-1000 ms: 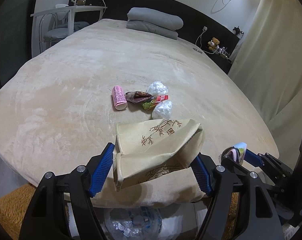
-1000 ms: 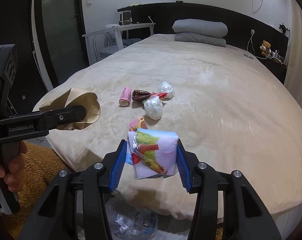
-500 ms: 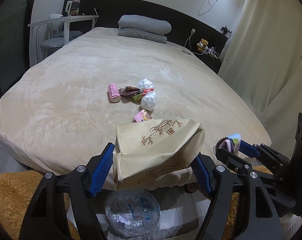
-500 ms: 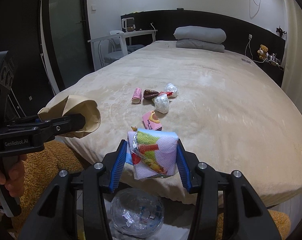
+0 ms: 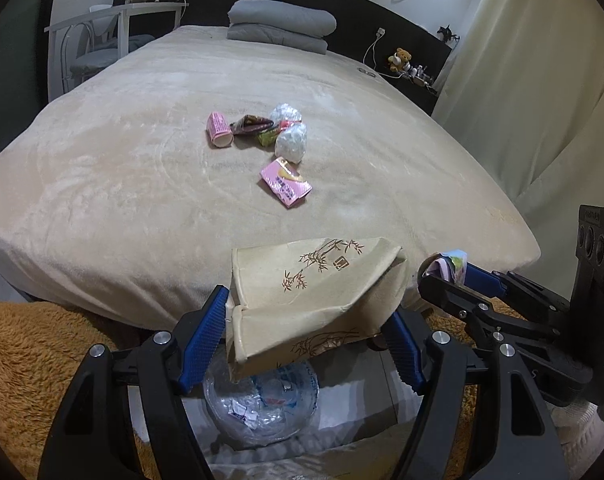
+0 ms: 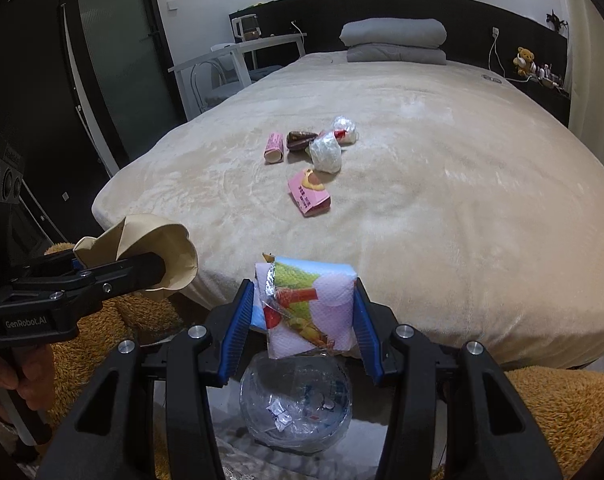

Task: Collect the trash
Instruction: 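Carry the wrapper and the paper bag down to the clear bin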

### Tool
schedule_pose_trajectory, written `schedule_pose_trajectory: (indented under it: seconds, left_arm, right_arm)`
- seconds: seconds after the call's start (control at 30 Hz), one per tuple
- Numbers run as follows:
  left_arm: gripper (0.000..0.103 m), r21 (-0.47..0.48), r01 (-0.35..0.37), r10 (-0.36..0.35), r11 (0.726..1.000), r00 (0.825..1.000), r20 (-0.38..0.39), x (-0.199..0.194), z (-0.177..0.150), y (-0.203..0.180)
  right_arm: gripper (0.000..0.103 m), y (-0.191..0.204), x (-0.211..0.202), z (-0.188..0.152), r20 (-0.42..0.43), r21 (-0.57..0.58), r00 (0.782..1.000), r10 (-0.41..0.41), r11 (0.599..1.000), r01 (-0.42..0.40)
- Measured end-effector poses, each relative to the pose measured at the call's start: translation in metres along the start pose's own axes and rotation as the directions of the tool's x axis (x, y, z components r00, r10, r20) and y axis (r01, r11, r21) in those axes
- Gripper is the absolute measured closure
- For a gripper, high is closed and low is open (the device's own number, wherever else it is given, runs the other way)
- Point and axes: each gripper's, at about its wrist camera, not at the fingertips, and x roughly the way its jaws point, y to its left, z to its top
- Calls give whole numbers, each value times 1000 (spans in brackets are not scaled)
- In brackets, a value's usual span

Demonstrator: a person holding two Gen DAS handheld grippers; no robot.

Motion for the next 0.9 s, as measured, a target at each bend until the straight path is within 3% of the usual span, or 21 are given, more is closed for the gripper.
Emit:
schedule_pose_trajectory:
  seconds: [0.27,0.47,0.9]
  left_arm:
    - [31,-57,16,-24,998,991,-129,47,-25,17]
    - [31,-111,32,-57,993,971,-231,82,-42,27]
    - [31,-241,20,-124,970,897,-425,150,-72,58]
  right_arm:
    - [55,-14,46,-22,-126,73,991,44,997,-35]
    - [55,-30,78,-34,-225,171,970,89,984,-51]
    - [55,-58,141,-72,-450,387,871,197,922,-9]
